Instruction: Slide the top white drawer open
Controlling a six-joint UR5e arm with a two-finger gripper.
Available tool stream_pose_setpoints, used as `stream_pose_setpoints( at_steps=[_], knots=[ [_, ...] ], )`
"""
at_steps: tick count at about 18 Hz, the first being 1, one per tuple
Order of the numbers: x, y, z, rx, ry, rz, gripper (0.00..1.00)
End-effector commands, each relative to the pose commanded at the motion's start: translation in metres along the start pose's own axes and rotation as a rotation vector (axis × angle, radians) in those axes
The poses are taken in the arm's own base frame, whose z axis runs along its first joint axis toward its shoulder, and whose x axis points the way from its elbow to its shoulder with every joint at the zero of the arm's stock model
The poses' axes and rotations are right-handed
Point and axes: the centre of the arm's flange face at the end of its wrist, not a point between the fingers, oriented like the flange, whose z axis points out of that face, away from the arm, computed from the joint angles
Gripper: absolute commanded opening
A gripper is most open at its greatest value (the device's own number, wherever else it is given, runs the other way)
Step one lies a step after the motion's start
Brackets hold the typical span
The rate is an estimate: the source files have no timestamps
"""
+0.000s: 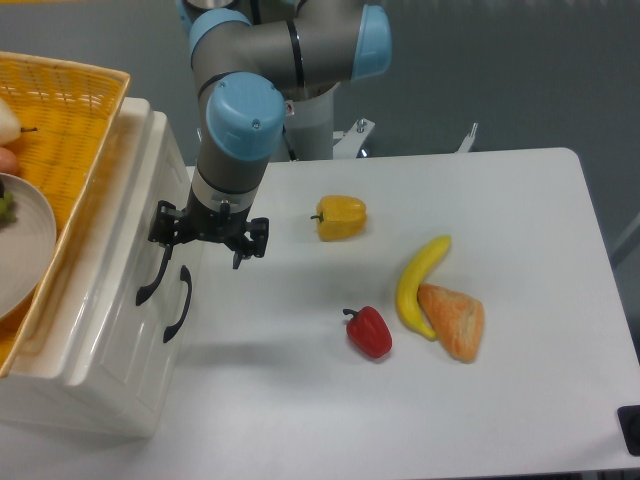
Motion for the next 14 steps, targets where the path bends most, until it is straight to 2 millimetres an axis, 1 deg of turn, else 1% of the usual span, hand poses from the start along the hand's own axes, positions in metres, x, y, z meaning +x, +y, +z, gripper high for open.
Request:
stream_pose_setpoints(
  at_steps=[2,6,9,14],
  knots=[
    [0.005,0.0,0.002,-0.001,0.0,0.009,1.0],
    [0.006,0.0,0.004,-0.007,0.002,0.011,1.0],
    [0.011,0.0,0.006,-0.008,0.002,0.021,1.0],
    [0.014,-0.003,0.005,-0.004,0.001,0.028,1.0]
  ],
)
